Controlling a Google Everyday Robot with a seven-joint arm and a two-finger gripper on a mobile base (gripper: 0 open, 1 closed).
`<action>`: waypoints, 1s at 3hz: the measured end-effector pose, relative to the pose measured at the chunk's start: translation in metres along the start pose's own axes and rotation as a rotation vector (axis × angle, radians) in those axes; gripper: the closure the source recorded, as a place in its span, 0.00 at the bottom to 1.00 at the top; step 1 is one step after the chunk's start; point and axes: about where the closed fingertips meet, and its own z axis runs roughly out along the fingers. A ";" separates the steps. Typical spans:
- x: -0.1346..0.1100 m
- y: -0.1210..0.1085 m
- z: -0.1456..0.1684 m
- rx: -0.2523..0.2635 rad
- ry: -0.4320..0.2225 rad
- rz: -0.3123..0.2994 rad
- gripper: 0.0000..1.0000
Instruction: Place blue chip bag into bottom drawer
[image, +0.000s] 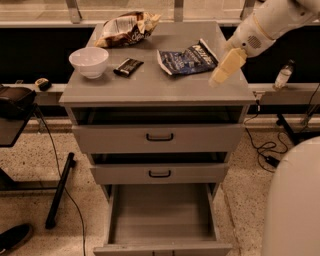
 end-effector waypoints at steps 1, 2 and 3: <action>-0.013 -0.001 0.005 0.026 -0.043 -0.002 0.00; -0.033 -0.025 0.017 0.137 -0.110 0.026 0.00; -0.058 -0.065 0.034 0.279 -0.149 0.058 0.00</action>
Offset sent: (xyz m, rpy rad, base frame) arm 0.1098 0.0301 0.0495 0.1792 -0.4638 -0.2993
